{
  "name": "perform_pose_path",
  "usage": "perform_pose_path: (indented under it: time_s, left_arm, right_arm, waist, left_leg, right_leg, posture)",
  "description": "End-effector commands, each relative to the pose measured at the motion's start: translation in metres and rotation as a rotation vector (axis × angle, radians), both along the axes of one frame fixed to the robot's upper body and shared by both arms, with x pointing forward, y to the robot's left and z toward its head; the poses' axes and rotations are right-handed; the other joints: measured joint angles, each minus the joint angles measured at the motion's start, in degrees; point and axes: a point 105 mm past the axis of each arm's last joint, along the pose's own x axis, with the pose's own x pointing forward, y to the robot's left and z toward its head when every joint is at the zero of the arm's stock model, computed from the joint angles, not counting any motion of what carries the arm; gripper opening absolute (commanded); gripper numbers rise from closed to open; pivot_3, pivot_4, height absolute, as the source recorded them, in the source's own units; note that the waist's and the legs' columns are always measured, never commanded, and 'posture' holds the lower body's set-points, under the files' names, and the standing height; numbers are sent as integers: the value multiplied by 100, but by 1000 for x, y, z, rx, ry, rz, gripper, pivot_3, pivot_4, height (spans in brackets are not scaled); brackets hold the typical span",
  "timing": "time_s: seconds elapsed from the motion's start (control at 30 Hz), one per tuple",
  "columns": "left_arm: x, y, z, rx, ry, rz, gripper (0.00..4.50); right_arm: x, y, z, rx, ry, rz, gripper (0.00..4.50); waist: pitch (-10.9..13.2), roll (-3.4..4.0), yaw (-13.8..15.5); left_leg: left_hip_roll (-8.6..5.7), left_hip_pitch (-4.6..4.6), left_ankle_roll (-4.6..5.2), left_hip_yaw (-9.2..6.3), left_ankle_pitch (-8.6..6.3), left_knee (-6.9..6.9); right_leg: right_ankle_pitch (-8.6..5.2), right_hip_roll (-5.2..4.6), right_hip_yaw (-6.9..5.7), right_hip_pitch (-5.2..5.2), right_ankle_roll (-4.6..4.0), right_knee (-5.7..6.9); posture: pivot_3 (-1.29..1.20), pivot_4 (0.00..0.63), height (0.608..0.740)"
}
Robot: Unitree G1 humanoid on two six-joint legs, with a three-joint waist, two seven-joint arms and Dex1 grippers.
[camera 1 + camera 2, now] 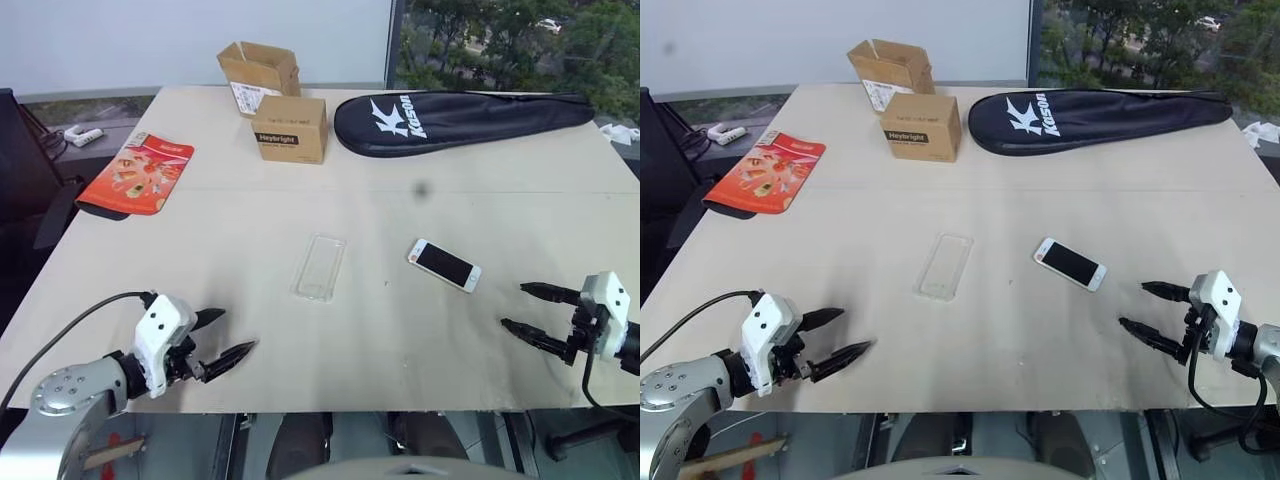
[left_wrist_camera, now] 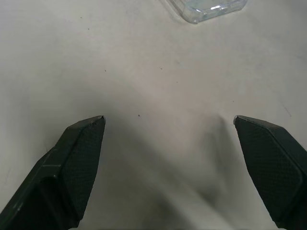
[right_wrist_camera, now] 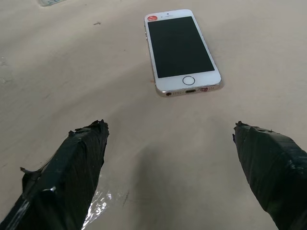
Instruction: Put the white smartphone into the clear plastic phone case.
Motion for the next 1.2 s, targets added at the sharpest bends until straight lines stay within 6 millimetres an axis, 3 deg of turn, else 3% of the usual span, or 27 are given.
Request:
perform_pose_path:
  time_s: [0.03, 0.5, 0.7, 0.8, 0.93, 1.07, 1.2]
  left_arm:
    - [4, -2, 13, 15, -60, -49, 4448]
    - [14, -5, 25, 31, -78, -228, 4448]
    - [57, -7, 42, 166, -119, -541, 4448]
    - [92, -22, 48, 223, -171, -690, 4448]
    - [119, -46, 52, 262, -198, -851, 4448]
    - [134, -66, 43, 397, -200, -1017, 4448]
    - [140, -71, 37, 516, -196, -1120, 4448]
  right_arm:
    - [5, -3, 13, -1, -70, -15, 4500]
    - [6, 15, 19, 21, -117, -11, 4500]
    - [3, 44, 33, 100, -127, 73, 4500]
    - [-2, 65, 45, 137, -127, 150, 4500]
    - [-12, 85, 59, 153, -148, 208, 4500]
    - [-27, 107, 70, 147, -157, 273, 4500]
    - [-35, 120, 78, 154, -157, 292, 4500]
  waist:
    - [0, 0, 0]
    - [0, 0, 9]
    - [-2, 5, 92]
    - [-2, 9, 128]
    - [-2, 2, 142]
    - [-2, 1, 144]
    - [-1, -2, 121]
  left_leg:
    - [0, 0, 0, 0, 0, 0]
    - [-3, 3, 1, 7, -1, 1]
    - [-1, 5, -1, 16, 1, 10]
    - [-6, 2, 0, 25, 1, 9]
    - [-7, -14, 1, 21, 1, 14]
    - [-8, -53, 2, -4, 1, 16]
    - [-8, -81, 3, -14, 0, 19]
  right_leg:
    - [0, 0, 0, 0, 0, 0]
    - [-1, 5, 4, -1, 2, 2]
    - [-6, 23, -5, 1, 11, 6]
    - [4, 24, 7, 2, -5, 6]
    - [6, 38, 11, -2, -1, 2]
    - [16, 44, -5, -27, 21, -4]
    - [17, 45, -7, -53, 22, -4]
  posture:
    - [0, 150, 732]
    - [0, 150, 732]
    - [0, 150, 732]
    - [0, 150, 732]
    - [0, 150, 732]
    - [0, 150, 732]
    - [0, 150, 732]
